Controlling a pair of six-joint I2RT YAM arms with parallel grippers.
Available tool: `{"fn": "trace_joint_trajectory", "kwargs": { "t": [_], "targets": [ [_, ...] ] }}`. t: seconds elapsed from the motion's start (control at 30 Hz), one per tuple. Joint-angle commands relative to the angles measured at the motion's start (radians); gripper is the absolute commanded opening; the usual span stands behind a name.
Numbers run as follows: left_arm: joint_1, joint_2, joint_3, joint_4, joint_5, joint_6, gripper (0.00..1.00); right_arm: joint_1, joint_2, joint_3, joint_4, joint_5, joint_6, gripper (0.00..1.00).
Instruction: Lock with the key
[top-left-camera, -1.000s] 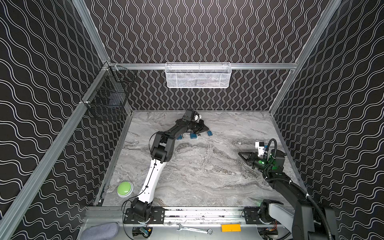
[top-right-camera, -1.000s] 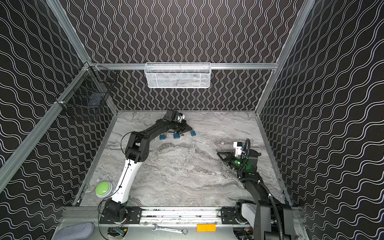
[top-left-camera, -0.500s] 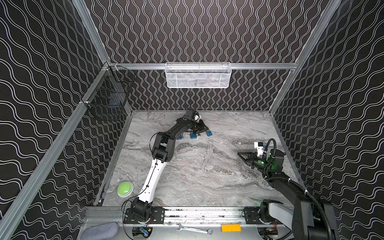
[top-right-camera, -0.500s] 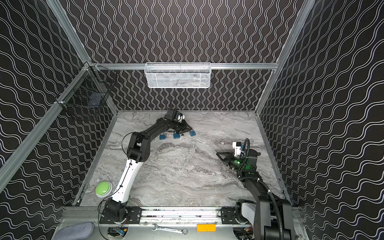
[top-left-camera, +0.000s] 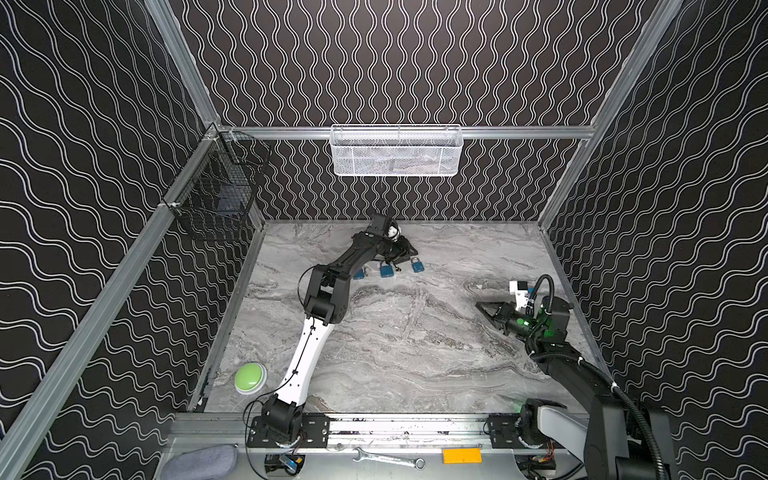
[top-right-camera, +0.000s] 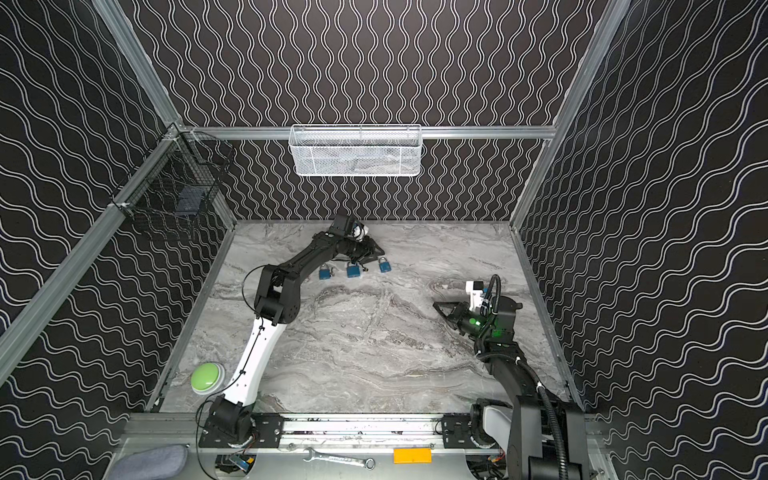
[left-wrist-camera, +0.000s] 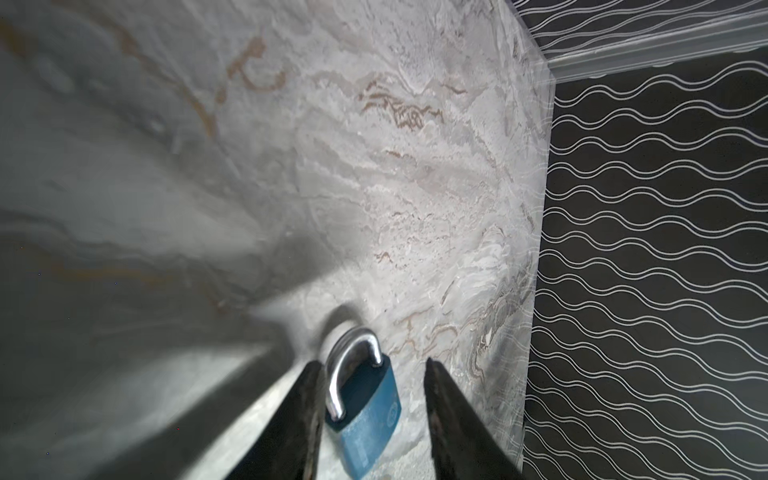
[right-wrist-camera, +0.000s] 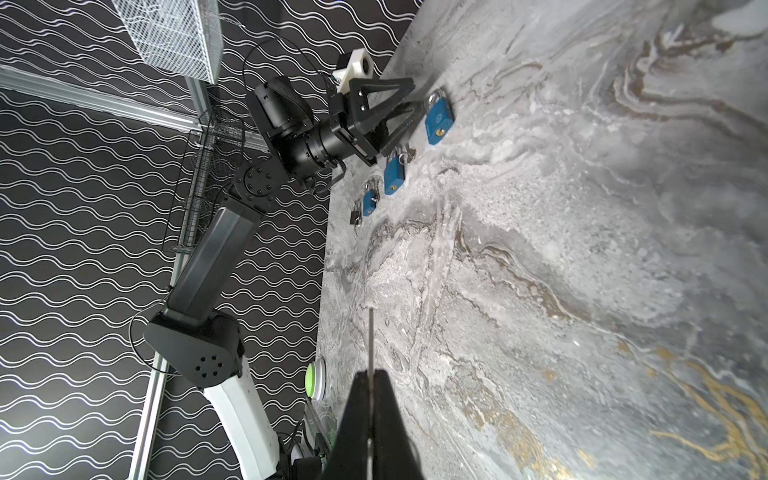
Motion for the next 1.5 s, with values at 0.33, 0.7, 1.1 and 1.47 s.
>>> {"fn": "trace_joint_trajectory", "kwargs": {
  "t": [0.33, 0.7, 1.1, 1.47],
  "targets": [
    [0.052, -0.255, -0.108, 0.062, -0.069, 0.068, 0.49, -0.001, 0.092, 0.182, -0.149, 0.106, -0.130, 0.00],
    [0.116, -0.650, -0.498, 0.153, -0.153, 0.144, 0.80, 0.103, 0.382, 0.467, -0.225, 0.262, -0.193, 0.00],
    [0.196, -1.071, -0.923, 0.133, -0.322, 0.248, 0.93, 0.225, 0.782, 0.788, -0.174, 0.373, -0.138, 0.00],
    [0.202, -1.338, -1.193, 0.085, -0.698, 0.309, 0.95, 0.310, 1.037, 1.010, -0.233, 0.425, -0.133, 0.00]
  ]
}}
